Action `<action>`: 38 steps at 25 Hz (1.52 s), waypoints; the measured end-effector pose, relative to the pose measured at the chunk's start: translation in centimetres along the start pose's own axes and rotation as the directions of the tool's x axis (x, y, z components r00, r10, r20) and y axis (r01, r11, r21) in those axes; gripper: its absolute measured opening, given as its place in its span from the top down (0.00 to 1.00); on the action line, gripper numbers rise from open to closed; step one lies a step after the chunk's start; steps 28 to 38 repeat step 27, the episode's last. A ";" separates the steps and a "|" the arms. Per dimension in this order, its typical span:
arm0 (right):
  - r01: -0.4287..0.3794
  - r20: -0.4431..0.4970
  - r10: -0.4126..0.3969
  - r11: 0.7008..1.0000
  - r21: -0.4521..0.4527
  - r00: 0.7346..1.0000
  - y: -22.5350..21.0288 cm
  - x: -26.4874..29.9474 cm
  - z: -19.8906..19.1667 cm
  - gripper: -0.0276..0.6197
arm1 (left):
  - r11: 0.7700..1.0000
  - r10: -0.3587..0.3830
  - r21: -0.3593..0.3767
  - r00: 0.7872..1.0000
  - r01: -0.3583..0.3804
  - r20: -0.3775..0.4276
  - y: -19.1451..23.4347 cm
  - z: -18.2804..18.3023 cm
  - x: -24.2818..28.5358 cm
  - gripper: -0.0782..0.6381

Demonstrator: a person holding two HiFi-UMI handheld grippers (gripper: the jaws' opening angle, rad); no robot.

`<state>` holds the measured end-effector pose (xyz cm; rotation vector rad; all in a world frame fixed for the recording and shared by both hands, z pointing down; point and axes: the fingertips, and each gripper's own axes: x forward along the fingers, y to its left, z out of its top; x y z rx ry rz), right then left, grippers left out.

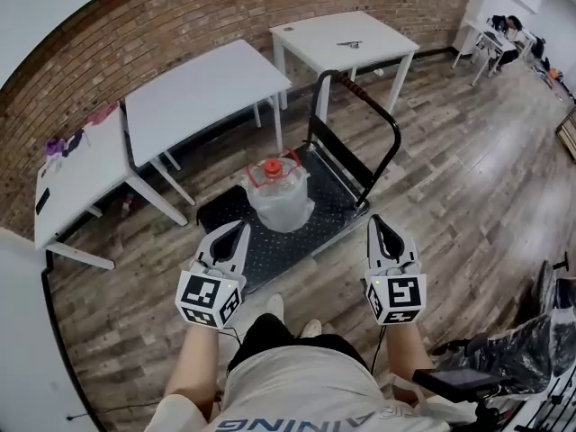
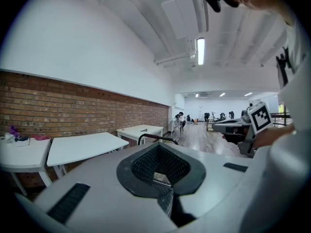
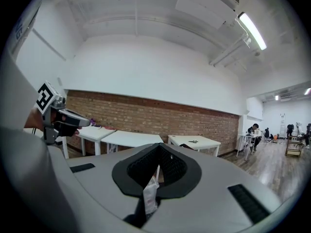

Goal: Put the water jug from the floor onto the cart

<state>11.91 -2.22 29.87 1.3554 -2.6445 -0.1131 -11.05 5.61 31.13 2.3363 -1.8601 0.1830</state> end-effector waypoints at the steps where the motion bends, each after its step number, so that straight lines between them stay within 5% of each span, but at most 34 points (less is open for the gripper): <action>1: 0.004 0.004 -0.004 1.000 -0.003 1.000 0.1 -0.2 0.4 0.95 | 1.000 0.000 0.004 1.000 0.000 0.010 0.0 0.4 -0.3 0.89; 12: 0.008 0.048 -0.005 0.998 -0.061 0.999 2.6 0.4 4.5 0.95 | 0.999 0.017 0.043 0.995 -0.021 0.097 2.4 2.7 -2.9 0.89; 20: -0.032 0.026 0.035 0.996 -0.088 0.999 6.9 2.6 5.1 0.95 | 0.998 0.060 -0.008 0.994 -0.060 0.095 7.2 2.5 -5.1 0.89; 38: -0.040 0.015 0.042 0.993 -0.110 0.999 7.8 3.4 5.4 0.95 | 0.998 0.059 -0.016 0.994 -0.058 0.096 8.1 2.4 -5.5 0.89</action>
